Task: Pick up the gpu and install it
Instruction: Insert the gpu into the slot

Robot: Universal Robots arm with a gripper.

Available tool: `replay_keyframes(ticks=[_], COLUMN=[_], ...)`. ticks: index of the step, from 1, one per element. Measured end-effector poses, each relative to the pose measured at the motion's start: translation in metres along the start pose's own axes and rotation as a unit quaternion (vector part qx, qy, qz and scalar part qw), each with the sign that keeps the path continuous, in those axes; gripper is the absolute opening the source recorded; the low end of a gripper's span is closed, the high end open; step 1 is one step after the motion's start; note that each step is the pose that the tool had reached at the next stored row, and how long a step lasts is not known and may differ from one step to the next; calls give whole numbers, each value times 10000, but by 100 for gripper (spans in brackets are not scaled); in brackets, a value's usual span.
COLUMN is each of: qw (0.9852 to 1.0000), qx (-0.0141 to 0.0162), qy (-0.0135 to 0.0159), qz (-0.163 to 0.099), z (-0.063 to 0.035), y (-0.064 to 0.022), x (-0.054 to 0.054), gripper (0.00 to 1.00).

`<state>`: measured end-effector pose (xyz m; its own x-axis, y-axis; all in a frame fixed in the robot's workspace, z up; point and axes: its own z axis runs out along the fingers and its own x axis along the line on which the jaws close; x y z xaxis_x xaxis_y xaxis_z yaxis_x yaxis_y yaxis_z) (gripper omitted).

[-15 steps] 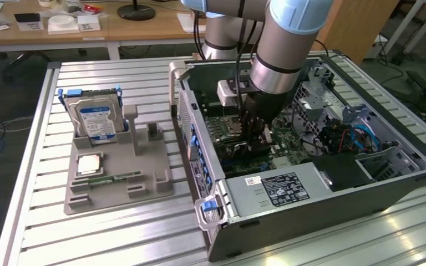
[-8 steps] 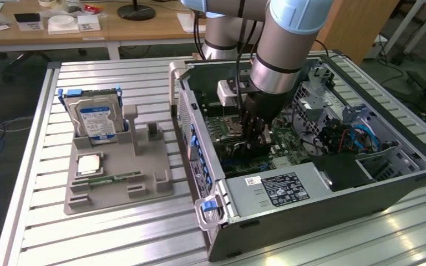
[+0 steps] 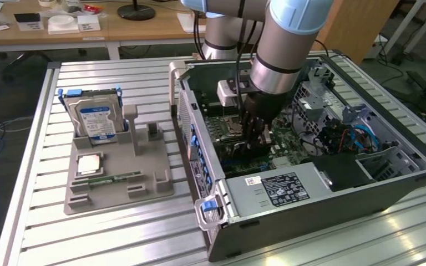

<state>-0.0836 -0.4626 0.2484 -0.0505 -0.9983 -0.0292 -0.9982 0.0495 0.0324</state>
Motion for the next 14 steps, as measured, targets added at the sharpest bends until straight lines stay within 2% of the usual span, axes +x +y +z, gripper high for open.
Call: replay_keyframes(ticks=[14], qw=[10000], qx=[0], qy=[0], qz=[0], z=[33], y=[26], x=[3], gripper=[27])
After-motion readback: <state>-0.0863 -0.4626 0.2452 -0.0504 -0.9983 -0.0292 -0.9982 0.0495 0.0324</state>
